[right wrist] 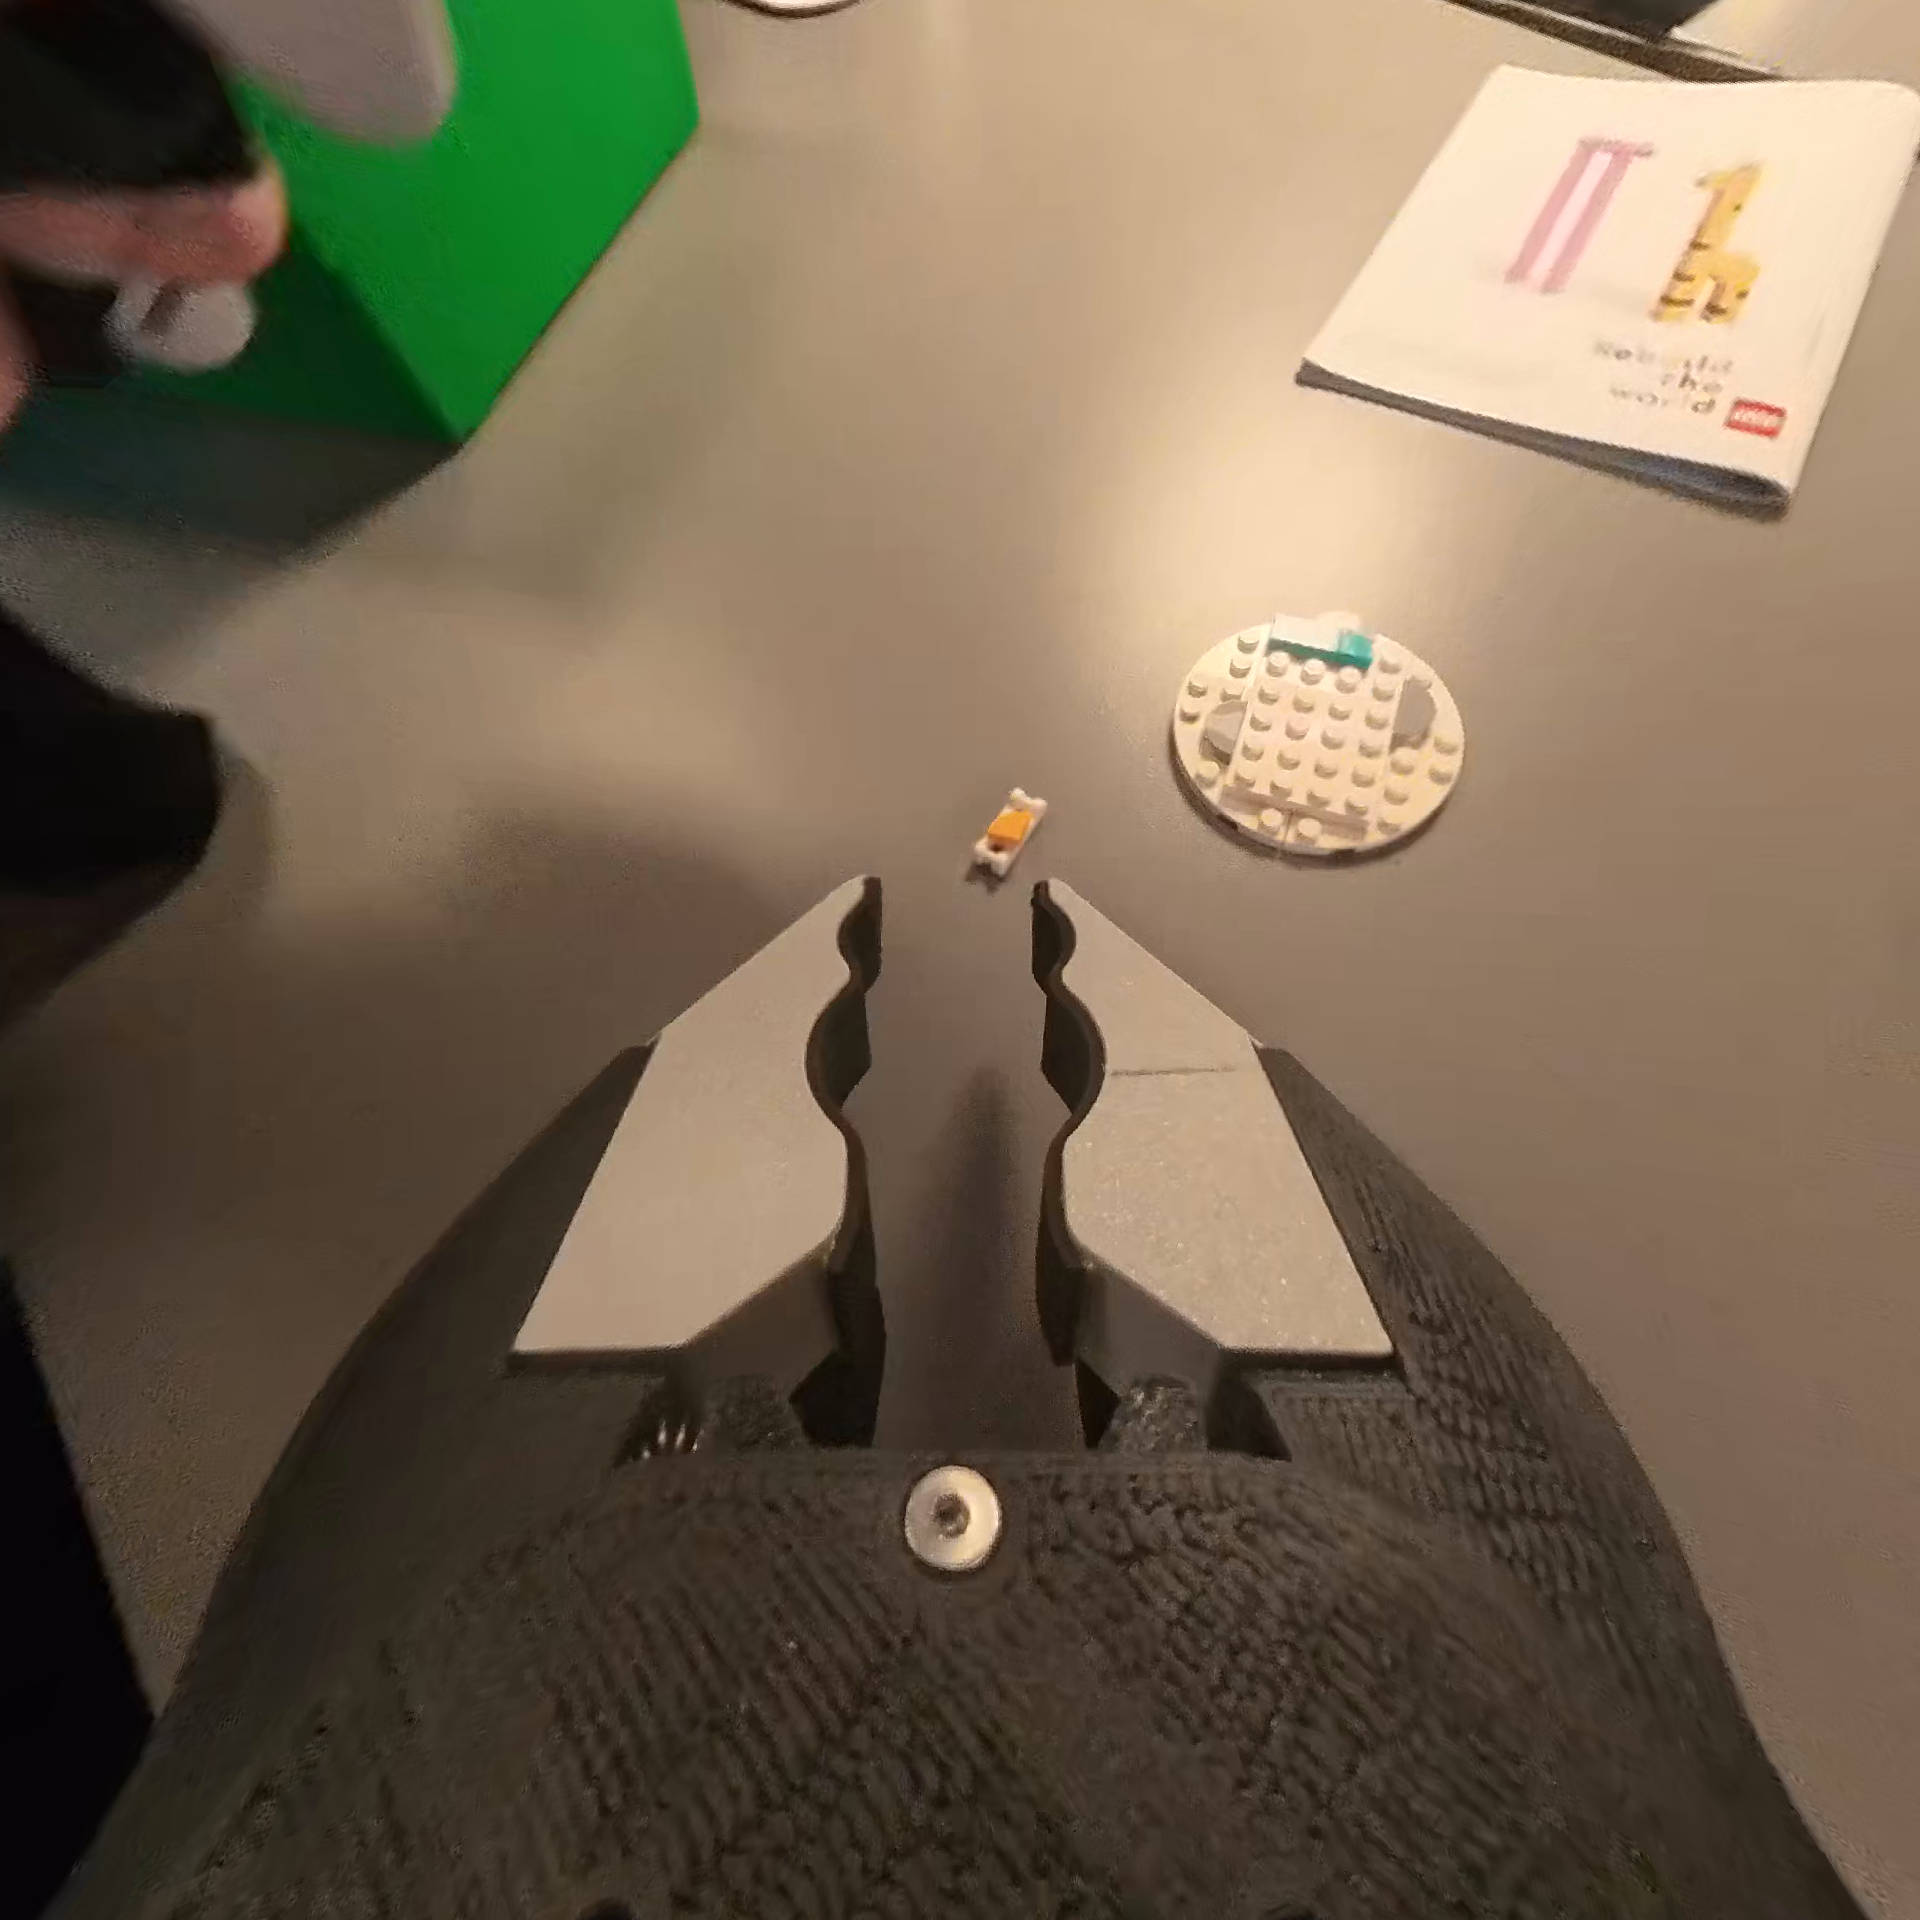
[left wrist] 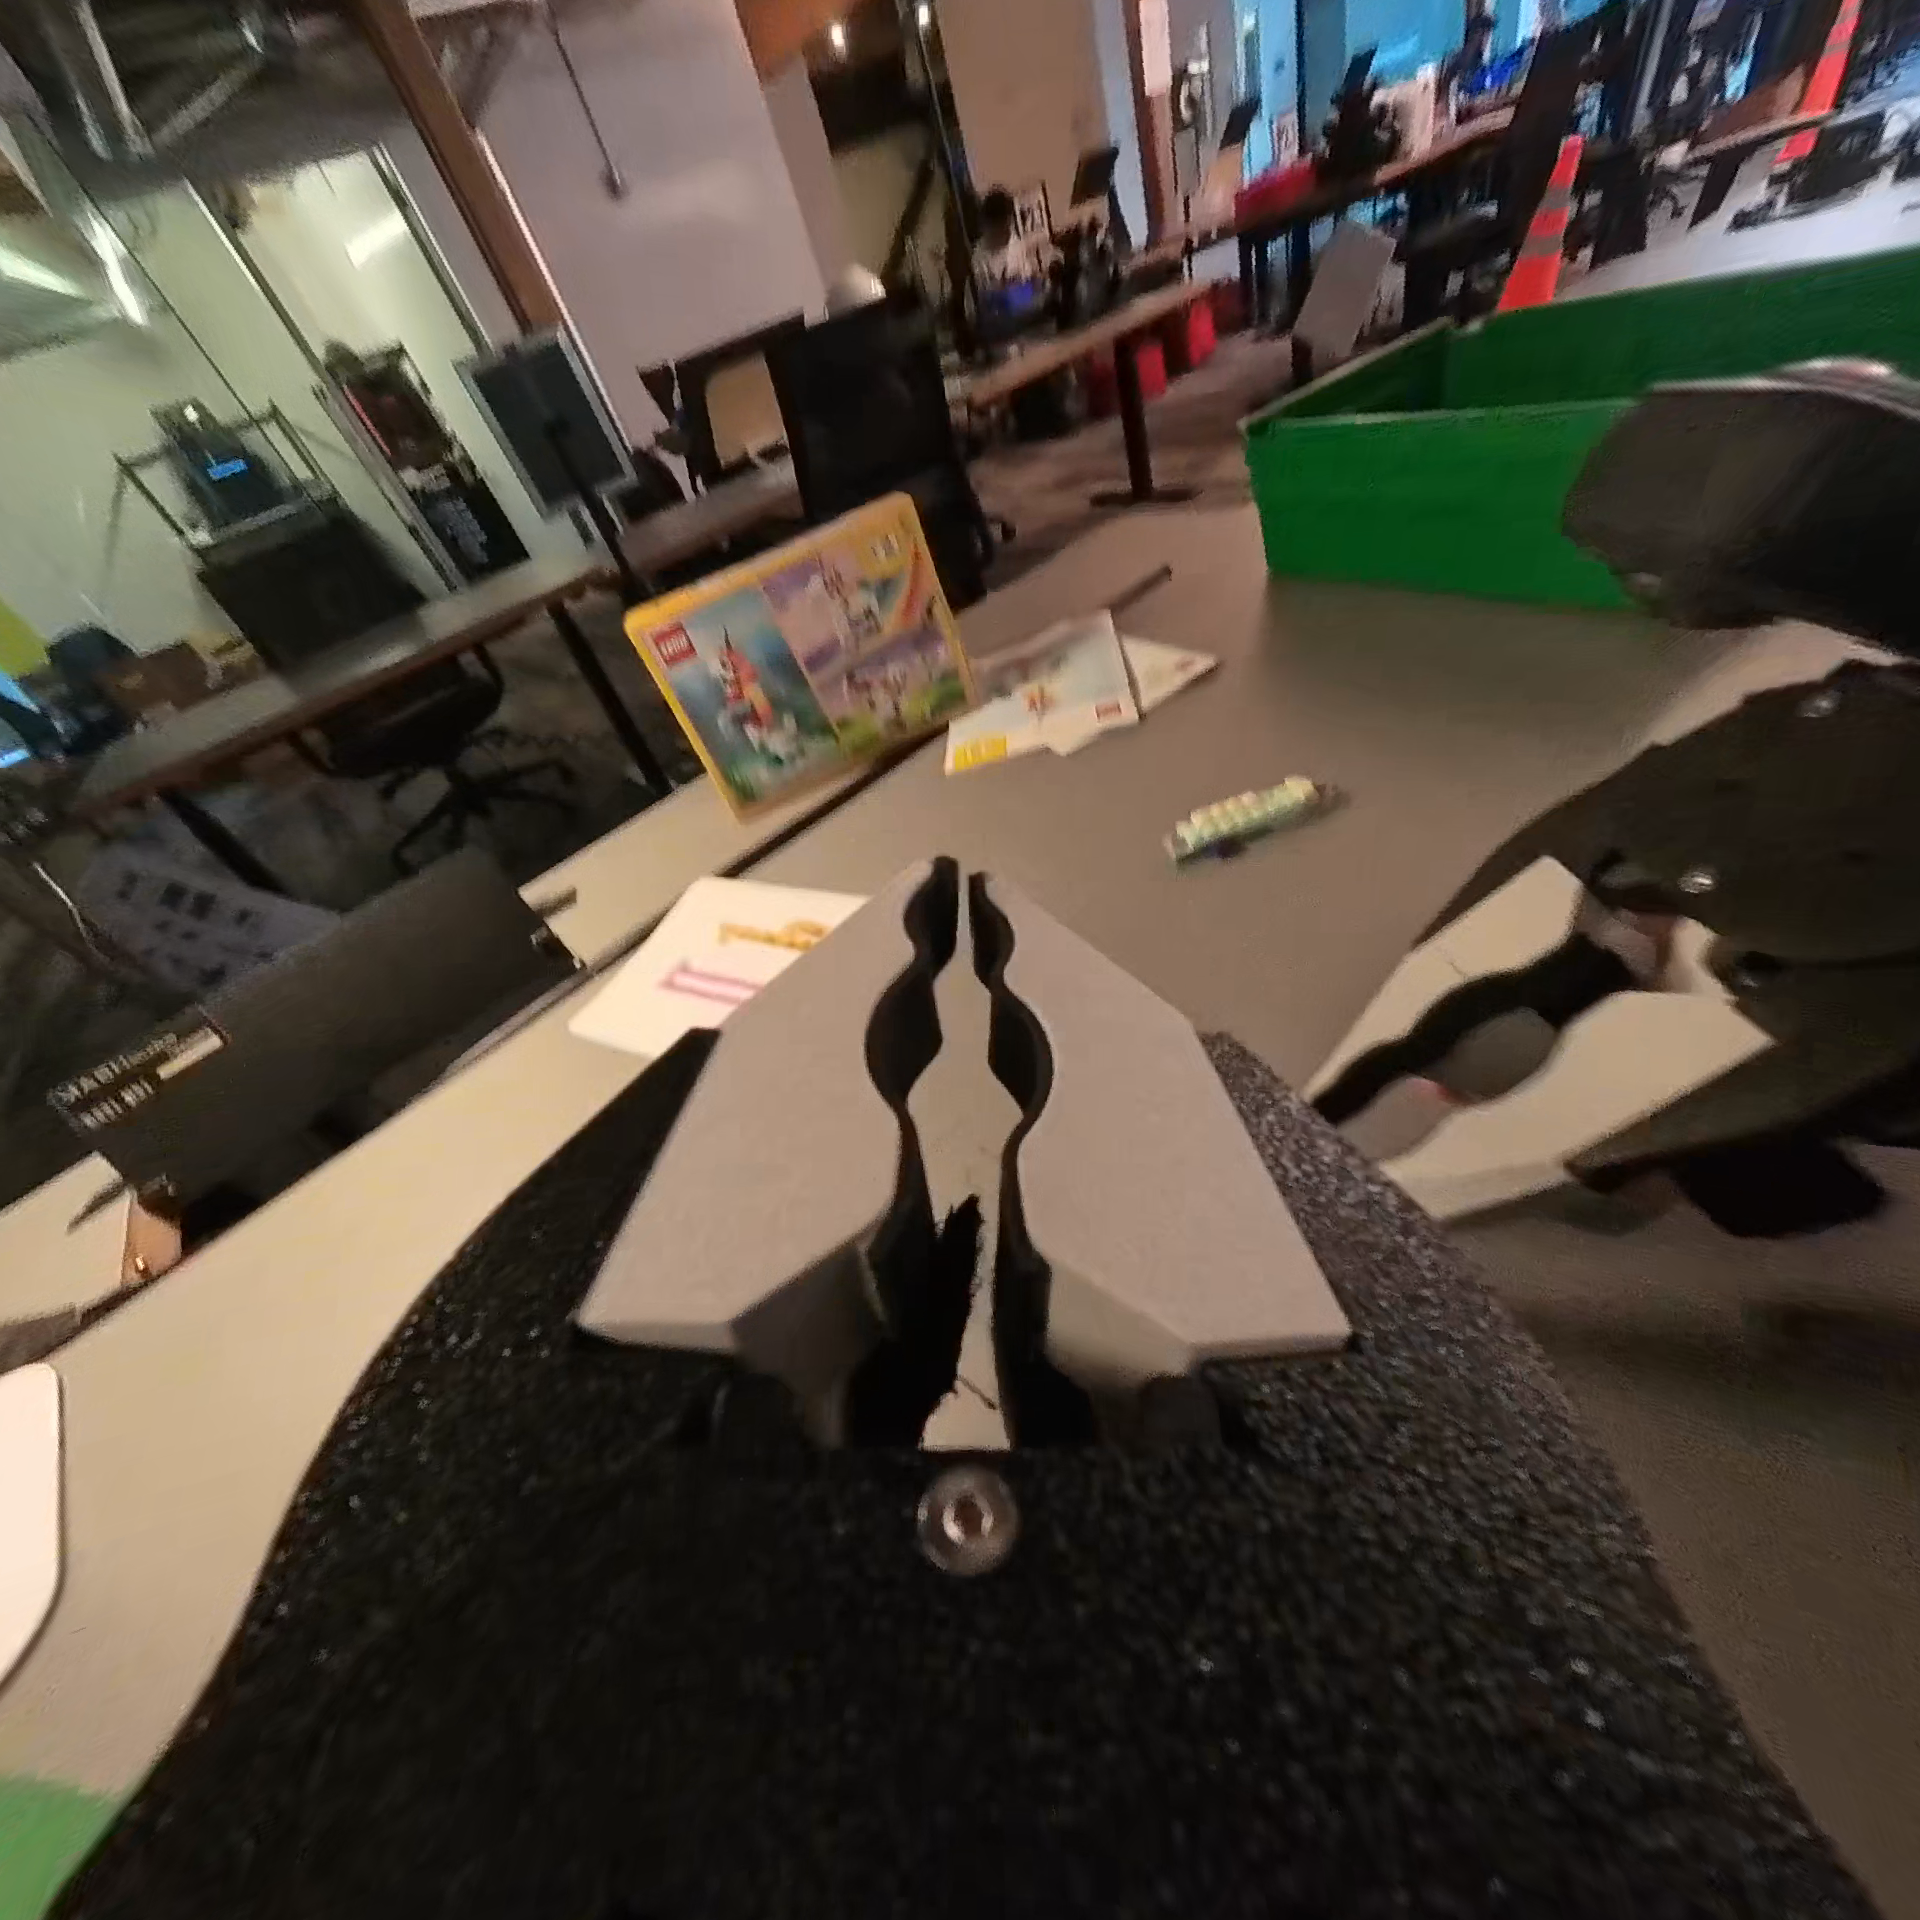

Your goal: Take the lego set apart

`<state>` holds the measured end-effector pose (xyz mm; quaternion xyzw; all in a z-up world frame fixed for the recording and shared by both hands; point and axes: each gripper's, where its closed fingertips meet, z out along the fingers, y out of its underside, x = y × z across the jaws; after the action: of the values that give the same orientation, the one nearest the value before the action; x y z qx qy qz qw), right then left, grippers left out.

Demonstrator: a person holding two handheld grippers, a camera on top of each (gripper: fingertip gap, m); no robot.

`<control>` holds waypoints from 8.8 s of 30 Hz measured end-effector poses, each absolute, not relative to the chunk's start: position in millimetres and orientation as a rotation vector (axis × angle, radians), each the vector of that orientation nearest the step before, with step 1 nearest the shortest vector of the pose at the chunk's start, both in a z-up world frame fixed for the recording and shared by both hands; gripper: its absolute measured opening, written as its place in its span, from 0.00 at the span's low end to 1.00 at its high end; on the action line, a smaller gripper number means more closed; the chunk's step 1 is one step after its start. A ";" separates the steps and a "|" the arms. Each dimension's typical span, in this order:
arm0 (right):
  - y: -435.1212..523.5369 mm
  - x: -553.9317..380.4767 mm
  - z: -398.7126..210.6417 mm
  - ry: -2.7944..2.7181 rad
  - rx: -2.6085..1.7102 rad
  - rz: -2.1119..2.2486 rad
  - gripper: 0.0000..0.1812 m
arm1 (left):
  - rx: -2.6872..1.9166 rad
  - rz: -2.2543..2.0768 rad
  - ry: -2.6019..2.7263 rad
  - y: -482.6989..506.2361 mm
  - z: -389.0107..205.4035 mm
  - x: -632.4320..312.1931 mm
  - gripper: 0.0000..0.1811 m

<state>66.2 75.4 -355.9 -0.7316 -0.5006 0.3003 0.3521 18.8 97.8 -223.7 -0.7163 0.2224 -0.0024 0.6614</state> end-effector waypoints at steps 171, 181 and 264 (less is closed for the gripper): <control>-3.9 -70.2 -209.9 -1.242 -0.980 1.162 0.28 | -1.480 0.671 -0.272 -238.0 -242.9 -165.2 0.44; -174.6 -186.4 -129.0 -1.402 -0.465 1.601 0.65 | -1.110 0.844 -0.732 -411.3 -237.7 -297.8 0.88; -281.2 -1024.5 -137.2 -0.532 -1.711 0.500 0.13 | -1.557 -0.781 0.676 -293.6 -116.0 -1070.1 0.30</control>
<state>-1024.5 -281.2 -137.2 -0.7375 -0.2291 0.2154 0.5977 -1070.1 -293.6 -116.0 -0.6700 0.2908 -0.3362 0.5946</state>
